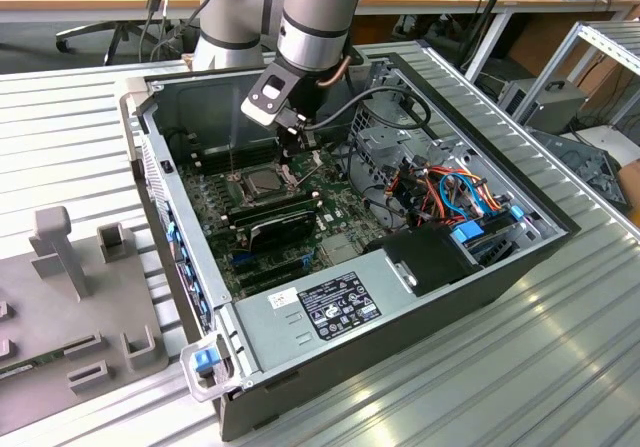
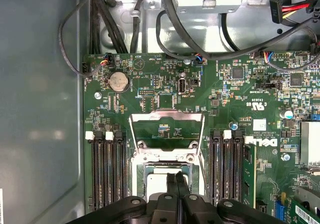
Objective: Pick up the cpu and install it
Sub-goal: 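Place the cpu into insertion slot, then close the cpu cover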
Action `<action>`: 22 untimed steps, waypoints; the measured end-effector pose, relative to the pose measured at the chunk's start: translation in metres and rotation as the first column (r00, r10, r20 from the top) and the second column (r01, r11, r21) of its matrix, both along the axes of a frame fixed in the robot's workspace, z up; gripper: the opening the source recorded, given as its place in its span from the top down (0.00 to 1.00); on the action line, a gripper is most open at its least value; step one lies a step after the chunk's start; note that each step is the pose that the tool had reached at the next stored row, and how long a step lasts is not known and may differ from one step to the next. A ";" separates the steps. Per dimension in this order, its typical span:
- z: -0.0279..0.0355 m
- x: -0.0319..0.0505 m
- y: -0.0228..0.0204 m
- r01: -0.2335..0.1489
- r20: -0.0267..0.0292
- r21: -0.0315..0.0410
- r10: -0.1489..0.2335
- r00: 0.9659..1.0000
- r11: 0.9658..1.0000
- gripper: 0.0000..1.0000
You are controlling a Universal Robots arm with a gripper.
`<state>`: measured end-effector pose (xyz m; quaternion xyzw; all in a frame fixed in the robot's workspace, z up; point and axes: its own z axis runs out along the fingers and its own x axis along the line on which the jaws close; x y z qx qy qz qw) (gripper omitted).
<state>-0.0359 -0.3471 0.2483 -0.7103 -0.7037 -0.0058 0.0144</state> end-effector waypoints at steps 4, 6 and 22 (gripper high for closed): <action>0.0000 0.0000 0.0000 0.000 0.000 0.001 0.000 1.000 1.000 0.89; 0.0000 0.0000 0.0000 0.000 0.000 0.001 0.000 1.000 1.000 0.89; 0.0189 0.0167 0.0000 0.001 -0.005 0.003 -0.001 1.000 1.000 0.89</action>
